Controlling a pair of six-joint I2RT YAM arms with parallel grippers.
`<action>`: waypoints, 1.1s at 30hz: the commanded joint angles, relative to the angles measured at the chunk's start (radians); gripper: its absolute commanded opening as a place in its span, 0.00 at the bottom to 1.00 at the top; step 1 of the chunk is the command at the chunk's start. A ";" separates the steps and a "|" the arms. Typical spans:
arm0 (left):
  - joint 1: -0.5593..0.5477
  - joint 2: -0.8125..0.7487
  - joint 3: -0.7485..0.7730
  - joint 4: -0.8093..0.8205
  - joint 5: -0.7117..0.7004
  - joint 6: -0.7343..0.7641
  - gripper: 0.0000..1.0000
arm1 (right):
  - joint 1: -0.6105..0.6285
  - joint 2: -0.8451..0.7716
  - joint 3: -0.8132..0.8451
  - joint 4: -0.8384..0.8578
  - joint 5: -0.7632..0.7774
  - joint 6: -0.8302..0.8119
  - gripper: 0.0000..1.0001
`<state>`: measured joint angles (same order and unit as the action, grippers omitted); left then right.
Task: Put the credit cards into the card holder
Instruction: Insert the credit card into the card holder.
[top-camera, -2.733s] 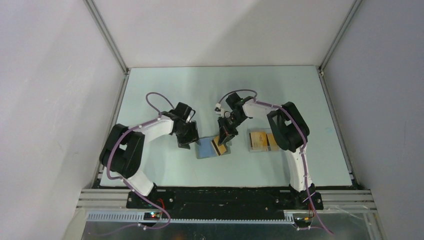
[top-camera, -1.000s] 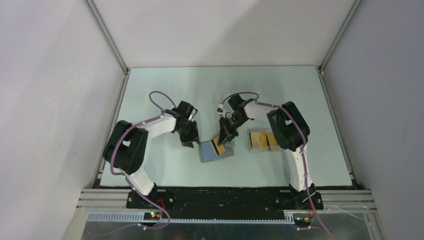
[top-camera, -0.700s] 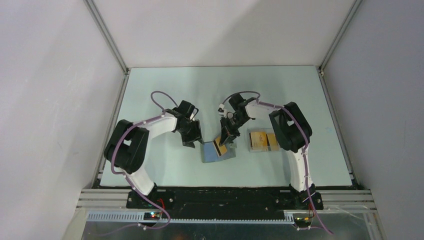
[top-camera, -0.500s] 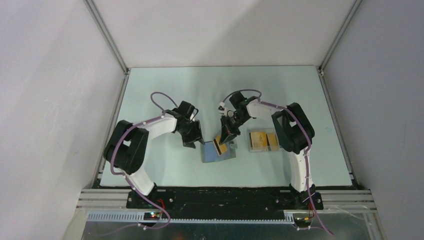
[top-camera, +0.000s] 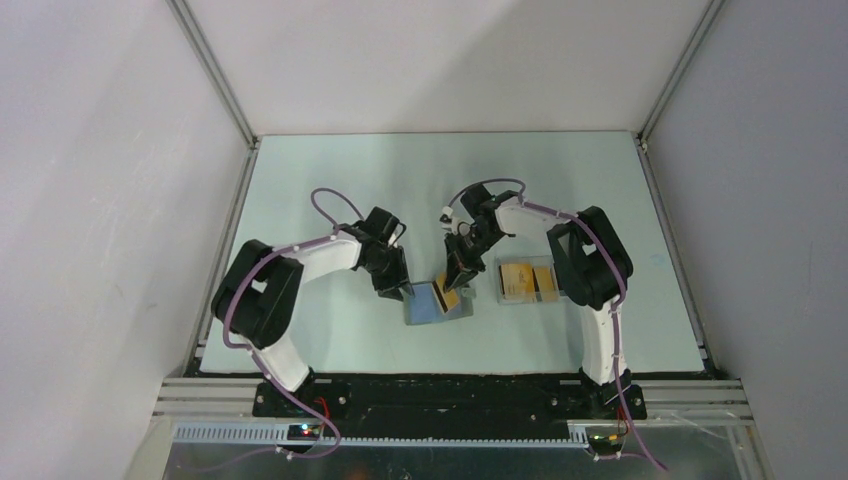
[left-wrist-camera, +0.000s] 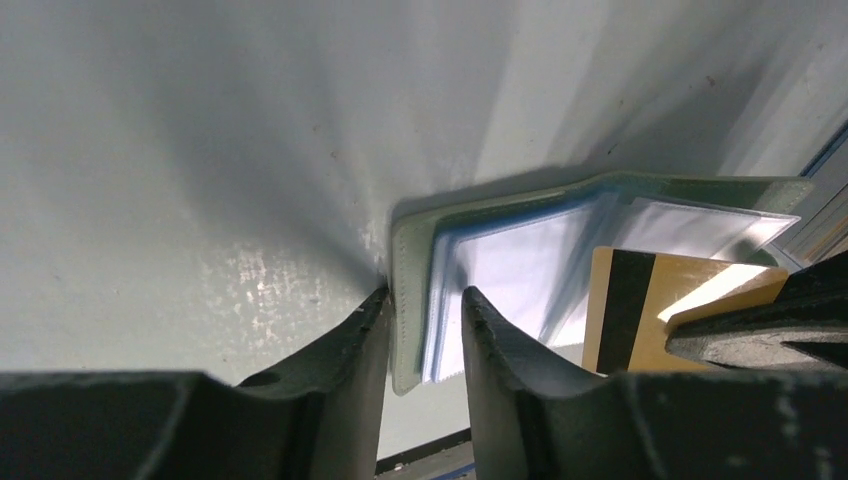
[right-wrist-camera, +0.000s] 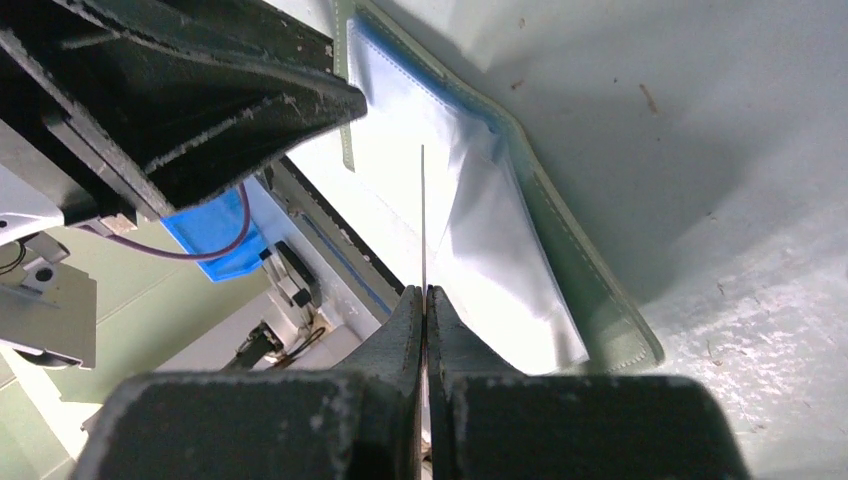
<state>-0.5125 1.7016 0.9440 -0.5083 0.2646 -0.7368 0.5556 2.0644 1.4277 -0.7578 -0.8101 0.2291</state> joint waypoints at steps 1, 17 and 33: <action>-0.007 0.034 -0.028 0.001 -0.068 -0.016 0.36 | 0.003 -0.028 -0.001 -0.056 0.005 -0.035 0.00; -0.006 0.075 0.003 -0.019 -0.077 0.000 0.32 | 0.000 0.032 0.003 -0.105 0.047 -0.068 0.00; -0.007 0.092 0.018 -0.026 -0.071 0.015 0.33 | -0.020 0.051 -0.016 0.066 -0.053 -0.020 0.00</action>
<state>-0.5121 1.7351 0.9710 -0.5327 0.2676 -0.7513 0.5442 2.1162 1.4193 -0.7944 -0.8291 0.1886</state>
